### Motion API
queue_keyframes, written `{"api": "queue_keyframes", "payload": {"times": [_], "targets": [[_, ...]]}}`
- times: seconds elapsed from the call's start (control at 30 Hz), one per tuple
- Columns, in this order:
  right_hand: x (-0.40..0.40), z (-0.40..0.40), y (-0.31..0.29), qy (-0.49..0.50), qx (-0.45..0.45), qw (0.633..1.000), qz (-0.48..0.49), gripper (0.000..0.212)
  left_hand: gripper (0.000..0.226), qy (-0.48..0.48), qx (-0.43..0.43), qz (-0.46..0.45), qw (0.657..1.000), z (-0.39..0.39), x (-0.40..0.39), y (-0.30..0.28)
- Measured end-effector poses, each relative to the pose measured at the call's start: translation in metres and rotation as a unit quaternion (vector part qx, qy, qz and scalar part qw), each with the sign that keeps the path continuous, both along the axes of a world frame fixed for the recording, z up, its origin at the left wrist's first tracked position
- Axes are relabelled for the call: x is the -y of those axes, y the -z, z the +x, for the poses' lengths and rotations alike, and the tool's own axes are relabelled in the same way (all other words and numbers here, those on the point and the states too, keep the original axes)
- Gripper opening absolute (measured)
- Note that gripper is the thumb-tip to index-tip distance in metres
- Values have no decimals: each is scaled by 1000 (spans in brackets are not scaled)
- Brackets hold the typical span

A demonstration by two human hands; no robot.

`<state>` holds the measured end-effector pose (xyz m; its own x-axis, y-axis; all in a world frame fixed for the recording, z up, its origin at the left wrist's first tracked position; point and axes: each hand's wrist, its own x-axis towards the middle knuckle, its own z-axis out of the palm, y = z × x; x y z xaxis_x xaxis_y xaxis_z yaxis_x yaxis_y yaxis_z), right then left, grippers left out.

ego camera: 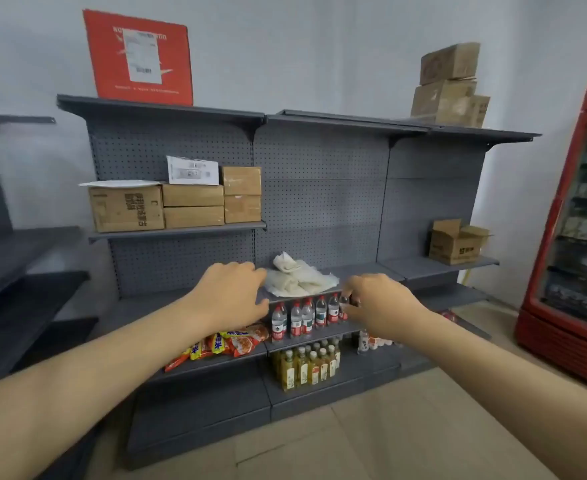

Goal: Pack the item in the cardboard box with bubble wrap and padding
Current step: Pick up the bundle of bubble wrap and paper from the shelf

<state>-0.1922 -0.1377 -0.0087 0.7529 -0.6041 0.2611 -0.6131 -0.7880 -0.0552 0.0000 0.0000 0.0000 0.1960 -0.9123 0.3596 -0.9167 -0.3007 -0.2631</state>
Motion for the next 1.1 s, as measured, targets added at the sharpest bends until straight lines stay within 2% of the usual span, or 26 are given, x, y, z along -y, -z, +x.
{"api": "queue_keyframes", "payload": {"times": [0.33,0.6,0.73,1.1], "targets": [[172,70,10,13,-6,1000,-5,31,42,-9,3,5,1000,73,174,21],[290,131,40,3,-43,999,24,31,41,-21,-50,34,998,135,279,47],[357,176,64,1,-49,998,33,29,42,-27,-45,42,998,185,342,68],[523,299,108,-6,-86,992,94,34,38,-18,-108,89,990,300,519,114]]}}
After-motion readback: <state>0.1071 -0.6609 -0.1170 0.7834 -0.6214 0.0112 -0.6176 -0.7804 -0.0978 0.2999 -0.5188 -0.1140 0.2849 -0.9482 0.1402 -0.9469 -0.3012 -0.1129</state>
